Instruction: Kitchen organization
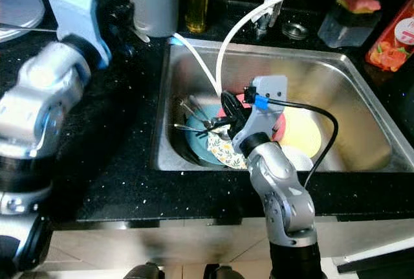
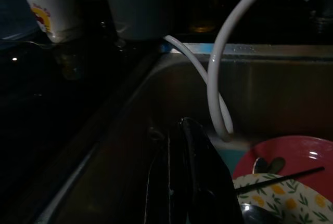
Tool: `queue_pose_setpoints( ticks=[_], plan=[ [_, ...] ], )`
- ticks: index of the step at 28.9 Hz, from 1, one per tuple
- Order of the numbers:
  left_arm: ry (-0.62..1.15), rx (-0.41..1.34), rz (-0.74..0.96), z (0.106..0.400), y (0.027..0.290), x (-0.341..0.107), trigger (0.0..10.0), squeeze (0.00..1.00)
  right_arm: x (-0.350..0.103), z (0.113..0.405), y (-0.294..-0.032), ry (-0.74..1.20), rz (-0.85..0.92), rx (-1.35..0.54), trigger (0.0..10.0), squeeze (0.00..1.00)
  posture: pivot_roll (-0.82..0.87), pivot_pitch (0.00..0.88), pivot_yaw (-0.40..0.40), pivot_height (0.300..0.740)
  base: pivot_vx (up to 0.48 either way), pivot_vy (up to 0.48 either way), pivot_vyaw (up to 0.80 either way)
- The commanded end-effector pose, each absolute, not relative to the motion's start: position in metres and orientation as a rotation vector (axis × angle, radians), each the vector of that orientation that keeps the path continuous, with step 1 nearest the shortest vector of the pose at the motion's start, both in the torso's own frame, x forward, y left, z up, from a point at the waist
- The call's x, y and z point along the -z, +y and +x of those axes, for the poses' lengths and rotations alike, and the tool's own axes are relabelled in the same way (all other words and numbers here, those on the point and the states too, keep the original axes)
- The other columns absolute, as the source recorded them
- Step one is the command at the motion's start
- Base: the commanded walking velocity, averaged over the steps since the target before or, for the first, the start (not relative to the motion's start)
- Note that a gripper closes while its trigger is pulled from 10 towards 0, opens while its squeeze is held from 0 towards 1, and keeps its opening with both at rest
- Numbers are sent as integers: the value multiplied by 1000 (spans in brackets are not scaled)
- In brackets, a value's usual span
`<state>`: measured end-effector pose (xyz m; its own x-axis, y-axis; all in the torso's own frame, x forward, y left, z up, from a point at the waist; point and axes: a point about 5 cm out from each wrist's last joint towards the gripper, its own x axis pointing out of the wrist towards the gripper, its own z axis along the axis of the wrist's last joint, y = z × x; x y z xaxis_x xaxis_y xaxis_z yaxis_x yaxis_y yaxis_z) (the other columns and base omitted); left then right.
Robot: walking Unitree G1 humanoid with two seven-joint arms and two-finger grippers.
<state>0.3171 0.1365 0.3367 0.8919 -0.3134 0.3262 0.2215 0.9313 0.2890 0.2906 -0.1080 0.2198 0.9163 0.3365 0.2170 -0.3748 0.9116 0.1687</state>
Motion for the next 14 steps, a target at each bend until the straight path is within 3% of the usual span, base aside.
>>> queue_pose_setpoints(
  ticks=[1,14],
  plan=[
    [-364,328,215,307,124,-337,10000,0,-215,291,-113,-173,207,-349,10000,0,315,92,-100,740,0,0,0],
    [-356,423,176,283,105,-328,10000,0,-211,290,-109,-161,209,-363,10000,0,325,86,-99,740,0,0,0]
  ],
)
